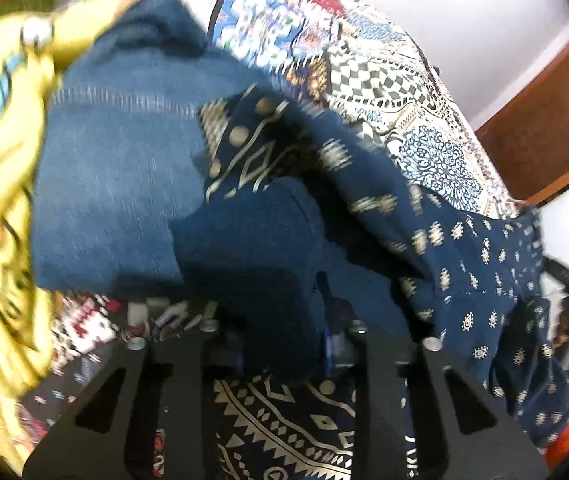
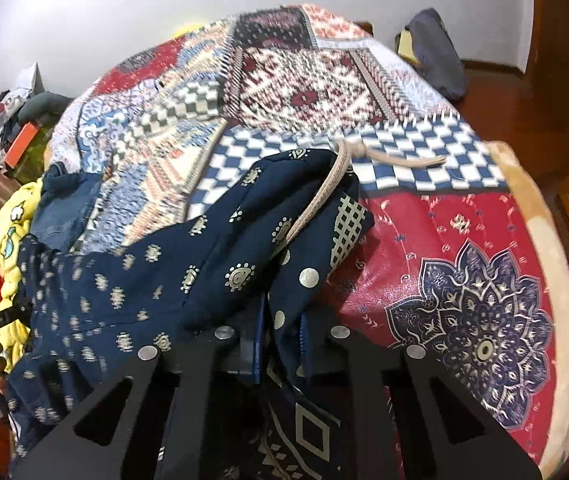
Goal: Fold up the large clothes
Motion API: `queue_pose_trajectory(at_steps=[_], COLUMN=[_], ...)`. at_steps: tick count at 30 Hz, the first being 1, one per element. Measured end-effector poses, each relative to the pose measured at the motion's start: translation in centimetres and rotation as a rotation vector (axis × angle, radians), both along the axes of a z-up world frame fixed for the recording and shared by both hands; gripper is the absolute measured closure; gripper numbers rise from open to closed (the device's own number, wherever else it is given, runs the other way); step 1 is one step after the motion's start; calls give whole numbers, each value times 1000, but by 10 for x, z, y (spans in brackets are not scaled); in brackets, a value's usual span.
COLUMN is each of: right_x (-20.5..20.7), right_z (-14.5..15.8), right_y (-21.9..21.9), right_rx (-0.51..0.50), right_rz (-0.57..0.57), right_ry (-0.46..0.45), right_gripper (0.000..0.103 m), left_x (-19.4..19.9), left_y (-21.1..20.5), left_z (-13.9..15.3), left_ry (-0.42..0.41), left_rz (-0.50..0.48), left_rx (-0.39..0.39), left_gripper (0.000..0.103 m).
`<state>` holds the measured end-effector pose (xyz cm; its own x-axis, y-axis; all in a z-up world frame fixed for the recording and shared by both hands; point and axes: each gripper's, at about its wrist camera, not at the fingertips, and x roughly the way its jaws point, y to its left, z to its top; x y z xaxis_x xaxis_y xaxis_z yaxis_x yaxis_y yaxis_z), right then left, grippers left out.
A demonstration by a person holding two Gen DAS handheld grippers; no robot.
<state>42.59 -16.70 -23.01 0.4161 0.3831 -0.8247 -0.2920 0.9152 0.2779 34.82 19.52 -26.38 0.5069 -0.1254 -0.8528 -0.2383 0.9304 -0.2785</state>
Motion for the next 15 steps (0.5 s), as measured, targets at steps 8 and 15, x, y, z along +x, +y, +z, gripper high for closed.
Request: queue_pose_trajectory(at_steps=[8, 15], right_x=[2, 50], right_z=[73, 93], right_y=[29, 86], right_rx=[-48, -108], right_rz=[93, 129], right_ry=[-174, -270], right_gripper=[95, 95], left_x=[9, 59], left_y=[-18, 14], left_z=[75, 104], left_ry=[-145, -187], left_rz=[-11, 50], left_rx=[163, 264], left_gripper=[84, 84])
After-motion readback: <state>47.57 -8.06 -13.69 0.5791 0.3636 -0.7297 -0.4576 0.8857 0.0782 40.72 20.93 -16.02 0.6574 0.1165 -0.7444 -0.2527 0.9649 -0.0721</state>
